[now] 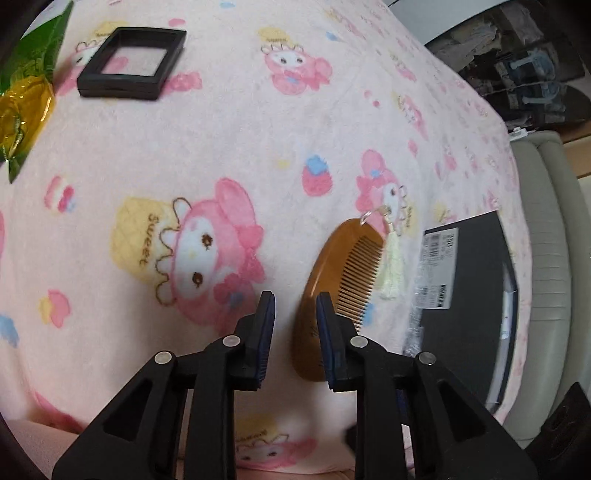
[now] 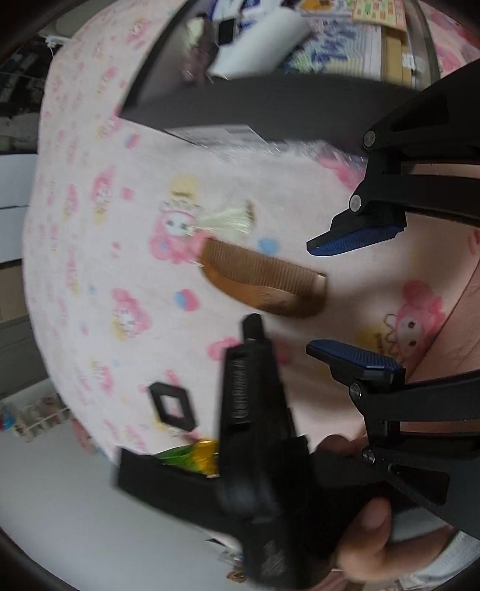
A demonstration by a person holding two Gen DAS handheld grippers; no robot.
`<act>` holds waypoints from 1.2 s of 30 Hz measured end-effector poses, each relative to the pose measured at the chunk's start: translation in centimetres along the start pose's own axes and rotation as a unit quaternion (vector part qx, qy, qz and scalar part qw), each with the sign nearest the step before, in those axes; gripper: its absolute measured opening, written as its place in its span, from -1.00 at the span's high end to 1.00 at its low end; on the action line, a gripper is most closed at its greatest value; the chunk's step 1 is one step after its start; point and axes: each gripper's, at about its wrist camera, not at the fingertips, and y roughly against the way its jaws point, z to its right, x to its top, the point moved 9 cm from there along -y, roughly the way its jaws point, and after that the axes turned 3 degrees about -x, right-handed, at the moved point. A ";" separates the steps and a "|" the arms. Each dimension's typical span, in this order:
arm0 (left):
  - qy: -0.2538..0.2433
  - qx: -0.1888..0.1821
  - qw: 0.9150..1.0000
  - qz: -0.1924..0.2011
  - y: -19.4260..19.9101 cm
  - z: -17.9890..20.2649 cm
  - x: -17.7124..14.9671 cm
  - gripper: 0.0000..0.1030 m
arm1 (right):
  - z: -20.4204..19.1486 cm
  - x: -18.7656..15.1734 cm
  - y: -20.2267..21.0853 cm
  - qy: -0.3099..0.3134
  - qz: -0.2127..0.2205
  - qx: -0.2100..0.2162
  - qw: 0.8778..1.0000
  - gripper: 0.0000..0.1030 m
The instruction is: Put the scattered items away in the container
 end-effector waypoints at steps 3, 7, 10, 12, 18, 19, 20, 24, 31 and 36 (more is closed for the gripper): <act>0.015 -0.022 0.999 -0.021 -0.9 0.2 0.2 0.52 | 0.9 -0.8 -2.4 -0.014 -0.022 -0.006 1.000 0.16; 0.021 -0.038 0.998 -0.044 -1.6 0.8 -0.3 0.56 | 2.7 -1.0 -4.9 -0.066 -0.039 0.009 0.997 0.16; 0.006 -0.019 0.998 -0.052 -0.9 0.7 -1.2 0.77 | 2.8 -1.0 -4.7 -0.059 -0.027 -0.002 0.998 0.16; -0.001 -0.026 0.998 -0.066 -0.7 1.1 -2.1 0.79 | 2.7 -1.0 -4.5 -0.051 -0.021 -0.010 0.998 0.16; 0.042 -0.033 0.996 -0.070 -0.7 0.4 -0.9 0.36 | 2.4 -1.3 -4.5 -0.037 -0.028 0.008 0.999 0.16; 0.048 -0.033 0.996 -0.069 -0.8 0.3 -0.4 0.32 | 2.4 -1.3 -4.7 -0.039 -0.029 0.012 0.999 0.16; 0.049 -0.036 0.995 -0.073 -1.2 0.4 -0.2 0.24 | 2.4 -1.3 -4.8 -0.041 -0.030 0.015 0.999 0.16; 0.031 -0.045 0.994 -0.098 -3.5 1.5 -0.2 0.21 | 2.6 -1.0 -5.4 -0.049 -0.024 0.034 0.998 0.16; 0.008 -0.060 0.996 -0.070 -1.6 2.3 -0.6 0.52 | 2.5 -0.6 -4.6 -0.052 -0.005 0.057 0.997 0.28; -0.019 -0.078 0.996 -0.044 0.9 4.1 -0.7 0.53 | 1.9 0.0 -1.9 -0.042 0.014 0.060 0.997 0.28</act>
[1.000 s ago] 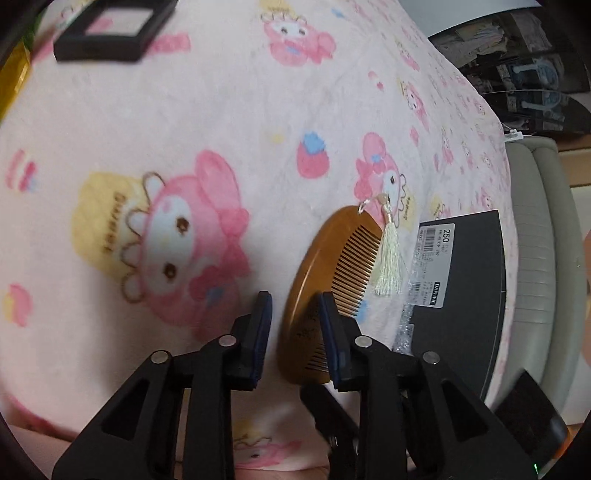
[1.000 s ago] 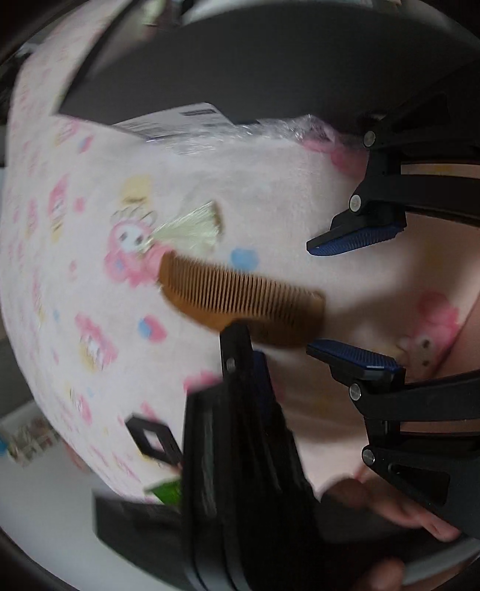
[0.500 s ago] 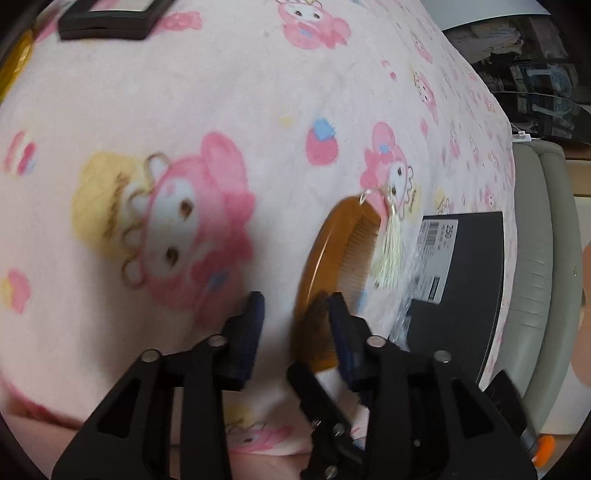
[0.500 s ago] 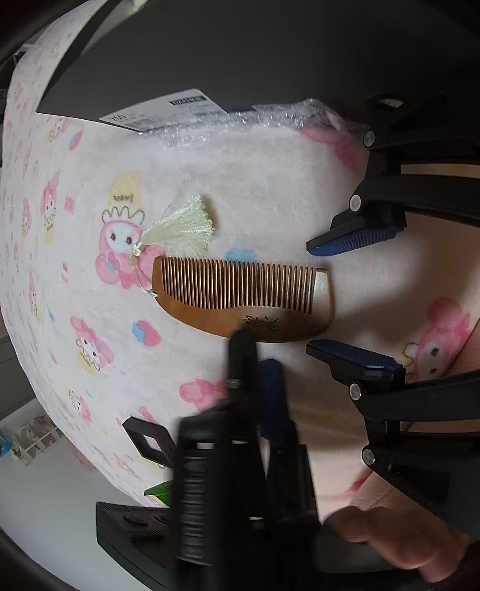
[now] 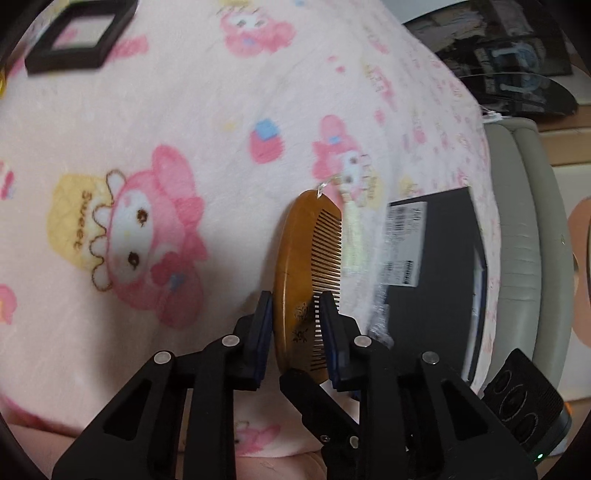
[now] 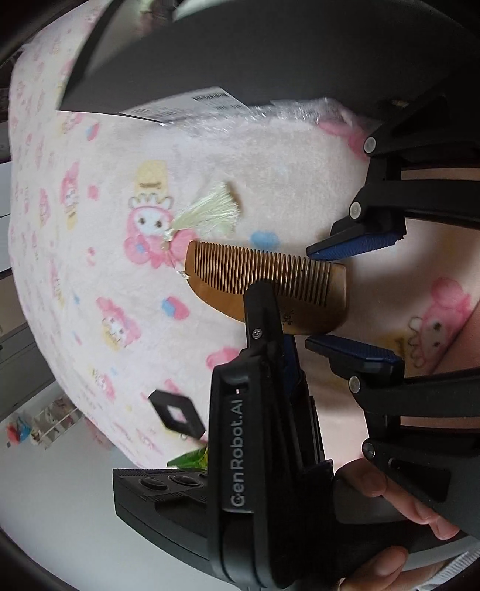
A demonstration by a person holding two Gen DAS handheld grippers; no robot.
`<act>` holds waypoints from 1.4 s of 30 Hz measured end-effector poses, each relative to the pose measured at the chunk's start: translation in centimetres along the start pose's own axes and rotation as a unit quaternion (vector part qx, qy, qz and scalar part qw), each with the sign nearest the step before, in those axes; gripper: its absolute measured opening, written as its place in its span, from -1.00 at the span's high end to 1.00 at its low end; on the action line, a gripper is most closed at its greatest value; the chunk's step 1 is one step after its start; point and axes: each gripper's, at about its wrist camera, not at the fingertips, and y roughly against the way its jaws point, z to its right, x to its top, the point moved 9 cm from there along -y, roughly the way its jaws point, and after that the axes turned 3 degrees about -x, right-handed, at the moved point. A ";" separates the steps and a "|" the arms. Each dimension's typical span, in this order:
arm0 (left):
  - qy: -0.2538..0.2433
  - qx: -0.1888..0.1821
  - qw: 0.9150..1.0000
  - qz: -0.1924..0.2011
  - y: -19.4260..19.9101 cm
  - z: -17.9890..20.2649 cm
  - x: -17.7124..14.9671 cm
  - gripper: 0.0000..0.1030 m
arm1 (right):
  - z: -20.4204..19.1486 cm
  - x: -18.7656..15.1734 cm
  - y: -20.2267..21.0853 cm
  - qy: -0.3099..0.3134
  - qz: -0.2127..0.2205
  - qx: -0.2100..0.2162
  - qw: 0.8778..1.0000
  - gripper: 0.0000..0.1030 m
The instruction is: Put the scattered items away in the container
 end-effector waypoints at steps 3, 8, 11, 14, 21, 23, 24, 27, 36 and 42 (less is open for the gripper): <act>-0.020 -0.022 0.999 0.010 1.0 2.5 0.1 0.53 | -0.1 0.8 2.4 0.005 0.017 -0.003 1.000 0.28; -0.068 -0.060 0.996 0.007 1.6 8.5 -0.3 0.53 | 0.9 2.2 7.6 0.014 0.054 -0.007 0.998 0.28; -0.116 -0.075 0.990 -0.001 1.5 12.8 -1.6 0.53 | 2.6 2.5 11.3 0.017 0.090 -0.033 0.995 0.28; -0.146 -0.086 0.985 -0.025 -0.1 16.4 -3.3 0.53 | 5.4 2.2 13.9 -0.010 0.115 -0.051 0.992 0.28; -0.147 -0.052 0.985 -0.070 -5.6 18.1 -6.0 0.60 | 12.9 1.0 14.7 -0.104 0.101 -0.038 0.989 0.27; -0.150 -0.030 0.985 -0.073 -6.4 17.7 -6.3 0.68 | 14.4 0.5 15.0 -0.111 0.089 -0.059 0.988 0.27; -0.151 -0.022 0.985 -0.075 -6.3 17.4 -6.6 0.68 | 14.7 0.4 14.9 -0.114 0.088 -0.071 0.987 0.27; -0.154 -0.004 0.986 -0.069 -6.0 16.8 -6.7 0.68 | 15.4 0.2 15.1 -0.125 0.088 -0.081 0.985 0.27; -0.158 0.027 0.986 -0.044 -5.3 16.3 -5.5 0.67 | 16.9 2.0 14.8 -0.099 0.079 -0.128 0.984 0.26; -0.162 0.030 0.986 -0.025 -5.4 16.7 -5.0 0.67 | 18.4 1.7 10.9 -0.077 0.010 -0.160 0.984 0.26</act>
